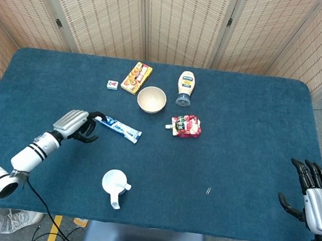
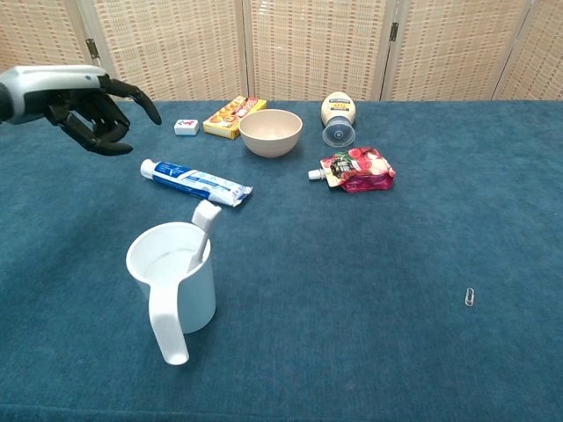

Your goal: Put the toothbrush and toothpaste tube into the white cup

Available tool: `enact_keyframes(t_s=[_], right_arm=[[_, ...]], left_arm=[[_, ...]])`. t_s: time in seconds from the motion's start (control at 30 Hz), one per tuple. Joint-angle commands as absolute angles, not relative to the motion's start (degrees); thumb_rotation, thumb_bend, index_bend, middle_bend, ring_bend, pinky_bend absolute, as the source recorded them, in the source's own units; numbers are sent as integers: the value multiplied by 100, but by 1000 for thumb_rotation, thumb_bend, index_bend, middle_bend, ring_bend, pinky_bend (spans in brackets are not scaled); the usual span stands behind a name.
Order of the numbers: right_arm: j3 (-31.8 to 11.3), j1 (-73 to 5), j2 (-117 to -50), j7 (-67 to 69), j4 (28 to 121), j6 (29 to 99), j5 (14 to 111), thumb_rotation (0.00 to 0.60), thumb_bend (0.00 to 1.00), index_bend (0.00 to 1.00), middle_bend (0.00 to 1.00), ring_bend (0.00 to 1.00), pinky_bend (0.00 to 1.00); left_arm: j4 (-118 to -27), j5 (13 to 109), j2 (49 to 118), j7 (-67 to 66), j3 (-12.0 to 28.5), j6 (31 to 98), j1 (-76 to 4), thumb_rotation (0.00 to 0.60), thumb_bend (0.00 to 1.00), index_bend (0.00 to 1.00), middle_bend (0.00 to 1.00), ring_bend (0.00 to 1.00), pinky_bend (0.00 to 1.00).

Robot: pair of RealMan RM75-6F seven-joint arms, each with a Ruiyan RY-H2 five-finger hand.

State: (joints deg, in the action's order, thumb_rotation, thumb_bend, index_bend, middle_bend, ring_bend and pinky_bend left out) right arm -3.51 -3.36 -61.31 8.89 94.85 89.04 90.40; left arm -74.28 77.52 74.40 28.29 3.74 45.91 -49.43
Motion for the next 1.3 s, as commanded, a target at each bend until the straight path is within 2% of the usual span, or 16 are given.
enact_keyframes(t_s=[0.03,0.33,0.53,0.87,1.13,1.3], right_arm=[[-347,-325,-6116,876,9502,8914,9037,600,230,93,132,66,34],[-346,-314,-6113,851,9519,8916,9026,600,230,93,132,68,34],[-344,-294,-6120,868,9493,8919,8992,600,230,93,132,68,34],[-338,-263,-6142,948,9420,8926,8956,600,230,93,132,68,34],[-333,-215,-6150,1030,9351,8974,8940,600,231,93,132,68,34],[-340,-238,-6160,1062,9320,8928,8934,600,230,93,132,68,34]], left_arm=[[-6858,7253,7928,1997,585,3967,-5318,600,380,279,781,755,667],[-6176,6617,8409,618,647,3151,-5834,600,380,171,794,775,668],[-5800,6156,8766,-284,586,2872,-6094,600,380,168,794,775,668],[-5630,5540,9084,-1349,378,2702,-6348,600,380,242,794,776,667],[-6051,5477,8961,-1632,251,2988,-6204,600,380,380,794,778,667],[-6241,5931,8911,-1469,244,3436,-5981,600,380,402,797,777,667]])
